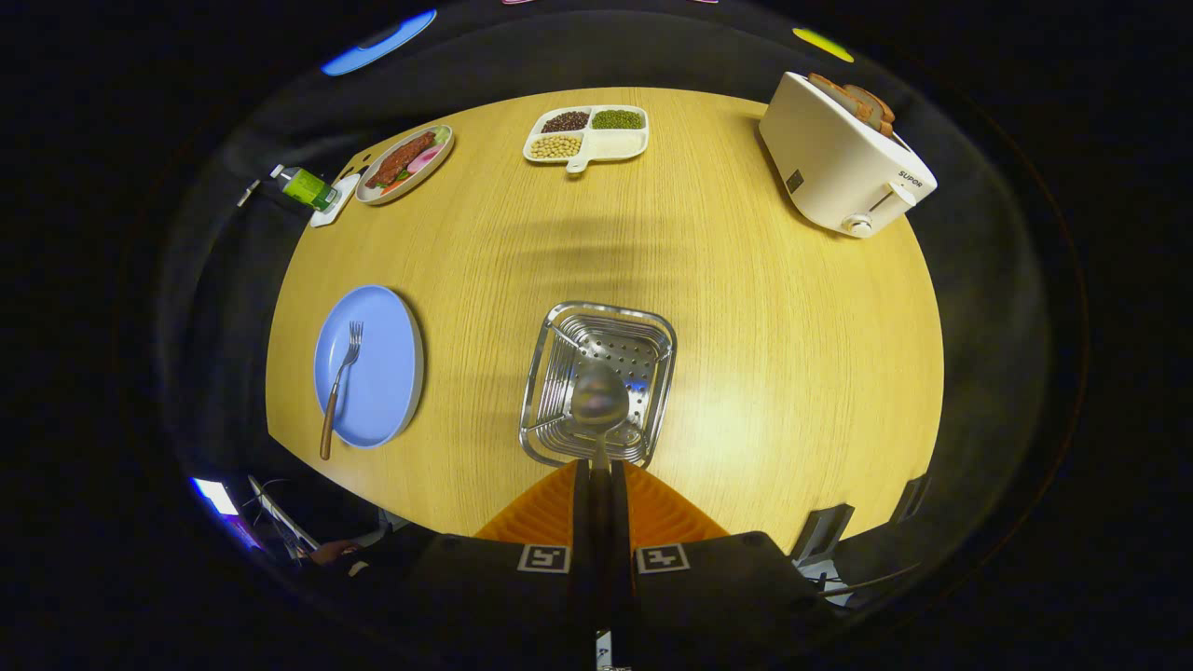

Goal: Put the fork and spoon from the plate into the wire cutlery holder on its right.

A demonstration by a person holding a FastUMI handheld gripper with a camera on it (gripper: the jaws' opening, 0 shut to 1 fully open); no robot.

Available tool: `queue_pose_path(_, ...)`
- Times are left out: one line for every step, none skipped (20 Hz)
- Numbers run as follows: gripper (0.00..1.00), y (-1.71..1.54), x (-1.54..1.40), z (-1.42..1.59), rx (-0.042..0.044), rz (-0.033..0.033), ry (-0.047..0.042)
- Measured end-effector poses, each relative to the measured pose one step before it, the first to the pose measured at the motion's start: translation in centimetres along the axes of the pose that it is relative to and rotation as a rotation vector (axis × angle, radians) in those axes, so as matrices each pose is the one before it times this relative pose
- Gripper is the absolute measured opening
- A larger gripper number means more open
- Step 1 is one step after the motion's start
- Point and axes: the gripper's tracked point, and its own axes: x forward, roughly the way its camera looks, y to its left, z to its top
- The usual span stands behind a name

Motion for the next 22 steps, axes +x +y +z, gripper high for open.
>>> queue_pose_path(0.11, -0.006, -0.23, 0.06, 0.0074, 0.00041, -0.00313)
queue_pose_path(0.11, -0.043, 0.001, 0.012, 0.00588, 0.00108, -0.00024)
queue_pose_path(0.11, -0.055, -0.08, 0.098, 0.00159, 0.00072, -0.00542)
queue_pose_path(0.12, 0.032, -0.071, 0.16, -0.00108, 0.00234, -0.00762)
queue_pose_path(0.13, 0.084, -0.089, 0.283, -0.00314, 0.00248, -0.01582)
queue_pose_path(0.13, 0.027, -0.128, 0.218, -0.00059, 0.00179, -0.01197)
queue_pose_path(0.14, -0.067, -0.063, 0.202, 0.00293, 0.00146, -0.01084)
queue_pose_path(0.15, 0.1, -0.188, 0.327, 0.0029, 0.00261, -0.00958)
queue_pose_path(0.16, 0.035, -0.066, 0.103, 0.0022, 0.00158, -0.01026)
queue_pose_path(0.17, 0.068, -0.114, 0.279, 0.0042, 0.00433, -0.00977)
queue_pose_path(0.19, 0.063, -0.207, 0.269, 0.0043, 0.00095, -0.01318)
queue_pose_path(0.23, 0.214, -0.291, 0.436, 0.00851, 0.00389, -0.01851)
queue_pose_path(0.24, 0.435, -0.213, 0.462, 0.00979, 0.00903, -0.02399)
queue_pose_path(0.3, 0.774, -0.588, 0.604, 0.00019, 0.01551, -0.02317)
queue_pose_path(0.3, 1.001, -0.458, 0.535, -0.01127, 0.0172, -0.02667)
queue_pose_path(0.35, 1.137, -0.304, 0.583, -0.02075, 0.01428, -0.02554)
queue_pose_path(0.41, 1.337, -0.453, 0.338, -0.0208, 0.01699, -0.02034)
queue_pose_path(0.49, 1.581, -0.332, 0.358, -0.01626, 0.02011, -0.01481)
queue_pose_path(0.59, 1.864, -0.203, 0.131, -0.01446, 0.02195, -0.01493)
queue_pose_path(0.69, 1.805, -0.136, 0.162, -0.01068, 0.02226, -0.0123)
queue_pose_path(0.71, 1.911, 0.195, 0.01, -0.01001, 0.02619, -0.00816)
queue_pose_path(0.74, 1.851, 0.352, -0.049, -0.00798, 0.0239, -0.00665)
